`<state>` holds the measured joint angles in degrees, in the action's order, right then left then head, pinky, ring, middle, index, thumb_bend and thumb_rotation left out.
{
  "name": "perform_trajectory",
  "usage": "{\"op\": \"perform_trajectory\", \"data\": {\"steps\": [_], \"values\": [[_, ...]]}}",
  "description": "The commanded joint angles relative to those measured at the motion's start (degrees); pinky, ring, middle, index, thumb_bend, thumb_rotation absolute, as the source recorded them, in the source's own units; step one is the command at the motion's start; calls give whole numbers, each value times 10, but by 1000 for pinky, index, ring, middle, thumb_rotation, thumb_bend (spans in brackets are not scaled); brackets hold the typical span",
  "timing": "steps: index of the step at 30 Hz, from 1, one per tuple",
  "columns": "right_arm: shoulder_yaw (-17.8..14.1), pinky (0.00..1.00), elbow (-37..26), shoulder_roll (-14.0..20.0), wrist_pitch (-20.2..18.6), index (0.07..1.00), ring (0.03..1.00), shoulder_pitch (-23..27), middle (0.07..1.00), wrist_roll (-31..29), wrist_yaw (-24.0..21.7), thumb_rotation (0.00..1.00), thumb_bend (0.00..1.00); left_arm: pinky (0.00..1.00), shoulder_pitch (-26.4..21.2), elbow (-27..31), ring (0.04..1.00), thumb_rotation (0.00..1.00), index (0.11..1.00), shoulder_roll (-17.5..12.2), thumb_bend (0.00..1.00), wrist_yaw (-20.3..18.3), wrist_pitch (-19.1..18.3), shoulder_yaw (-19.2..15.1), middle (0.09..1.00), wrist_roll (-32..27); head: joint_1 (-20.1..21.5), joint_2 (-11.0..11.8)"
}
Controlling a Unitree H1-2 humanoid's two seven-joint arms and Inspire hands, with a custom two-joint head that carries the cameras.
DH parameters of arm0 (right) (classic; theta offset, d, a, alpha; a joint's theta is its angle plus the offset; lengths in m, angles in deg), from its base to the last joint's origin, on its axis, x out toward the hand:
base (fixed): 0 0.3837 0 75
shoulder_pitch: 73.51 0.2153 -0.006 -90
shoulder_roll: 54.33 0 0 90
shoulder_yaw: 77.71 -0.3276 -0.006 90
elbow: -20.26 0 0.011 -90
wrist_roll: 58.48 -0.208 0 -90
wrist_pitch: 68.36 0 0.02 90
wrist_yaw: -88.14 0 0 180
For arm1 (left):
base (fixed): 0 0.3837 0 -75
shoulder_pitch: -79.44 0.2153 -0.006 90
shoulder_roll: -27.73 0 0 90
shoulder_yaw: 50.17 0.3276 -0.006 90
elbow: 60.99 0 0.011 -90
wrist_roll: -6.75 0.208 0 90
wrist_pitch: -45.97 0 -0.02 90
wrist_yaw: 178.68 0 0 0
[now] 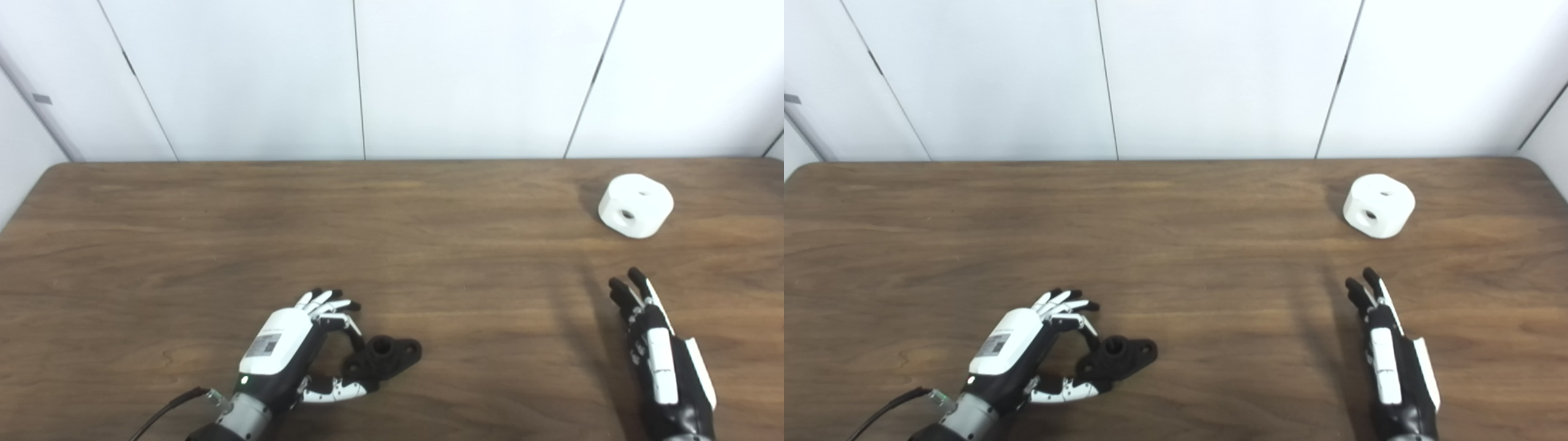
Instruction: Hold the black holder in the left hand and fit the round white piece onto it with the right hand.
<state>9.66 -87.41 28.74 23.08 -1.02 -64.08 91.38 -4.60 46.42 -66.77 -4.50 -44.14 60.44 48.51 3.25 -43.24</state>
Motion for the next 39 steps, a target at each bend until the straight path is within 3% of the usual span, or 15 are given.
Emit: {"op": "perform_trajectory", "data": {"steps": [1, 9, 16, 21, 27, 30, 35, 39], "values": [[4, 1000, -13, -29, -9, 954, 939, -20, 910, -4, 0, 1000, 521, 1000, 11, -17, 940, 43, 489, 2, 515, -3, 29, 18, 844, 12, 5, -3], [-1, 1000, -27, -31, -24, 941, 928, -18, 902, 2, 12, 1000, 537, 1000, 10, -37, 933, 42, 489, -1, 515, 20, 55, 25, 839, 33, 19, -13], [-7, 1000, -45, -26, -36, 935, 918, -7, 904, 6, 22, 994, 552, 1000, 9, -40, 934, 43, 489, 3, 515, 21, 55, 23, 838, 43, 34, -17], [-19, 999, -61, -7, -44, 938, 924, 10, 908, 21, 20, 941, 518, 999, 7, -43, 935, 43, 489, 6, 516, 18, 52, 25, 835, 50, 41, -16], [-50, 1000, -80, 22, -73, 949, 945, 52, 911, 43, 17, 854, 581, 986, 5, -49, 931, 43, 489, 8, 516, 21, 53, 23, 831, 53, 54, -13], [-62, 1000, -84, 35, -92, 948, 938, 77, 907, 69, 16, 808, 602, 976, 4, -53, 930, 44, 489, 5, 516, 25, 59, 20, 832, 49, 75, -6], [-72, 840, -89, 54, -123, 928, 902, 116, 893, 130, 21, 757, 643, 964, 5, -59, 925, 44, 488, 3, 516, 29, 69, 18, 823, 50, 92, 1], [-79, 893, -86, 70, -138, 926, 899, 148, 889, 169, 21, 723, 652, 949, 3, -67, 913, 44, 488, 3, 517, 34, 73, 15, 820, 48, 104, 9]]}}
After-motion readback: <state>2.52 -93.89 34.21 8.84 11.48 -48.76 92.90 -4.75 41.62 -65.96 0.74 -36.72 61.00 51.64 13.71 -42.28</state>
